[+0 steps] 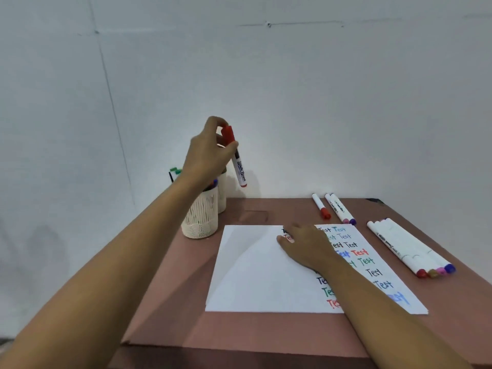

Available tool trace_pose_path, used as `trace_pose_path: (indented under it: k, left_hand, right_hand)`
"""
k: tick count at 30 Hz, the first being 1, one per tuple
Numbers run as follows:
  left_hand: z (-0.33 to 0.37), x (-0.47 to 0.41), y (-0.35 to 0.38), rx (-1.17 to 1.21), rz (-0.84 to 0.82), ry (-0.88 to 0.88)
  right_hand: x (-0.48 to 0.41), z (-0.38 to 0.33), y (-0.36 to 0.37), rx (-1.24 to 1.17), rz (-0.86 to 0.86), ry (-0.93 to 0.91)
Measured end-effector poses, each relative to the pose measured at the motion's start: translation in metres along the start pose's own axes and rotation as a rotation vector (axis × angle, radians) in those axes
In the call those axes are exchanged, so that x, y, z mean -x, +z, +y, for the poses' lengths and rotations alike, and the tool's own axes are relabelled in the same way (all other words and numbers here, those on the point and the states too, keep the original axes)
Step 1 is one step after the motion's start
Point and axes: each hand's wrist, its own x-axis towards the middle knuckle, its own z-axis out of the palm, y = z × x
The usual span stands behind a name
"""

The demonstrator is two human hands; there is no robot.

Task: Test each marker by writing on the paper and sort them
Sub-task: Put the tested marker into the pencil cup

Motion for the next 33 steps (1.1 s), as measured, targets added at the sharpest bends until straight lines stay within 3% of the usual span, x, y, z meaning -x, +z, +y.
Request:
trace_pose_path:
  k: [9,19,25,28,33]
  left_hand:
    - [-0.028,-0.047,-0.053,-0.213,0.048,0.018]
    - [-0.076,-0.025,-0.048,-0.504,-0.278,-0.208]
    - [-0.084,-0.020,-0.049,-0.388,-0.347,-0.332]
    - [-0.067,-0.019,-0.045,-0.355,-0.294,-0.258]
    - [-0.028,-0.011,-0.026,-0.314,0.017,0.088]
  right_hand:
    - [-0.002,0.001,0.001,0.043,-0.033,0.009]
    - [-0.004,0.001,0.000,0.044,-0.053,0.020]
    - [-0.004,0.001,0.001,0.045,-0.063,0.018]
    - [-0.005,0.001,0.000,0.030,-0.069,0.019]
    - [-0.006,-0.001,-0.008,-0.109,-0.065,0.080]
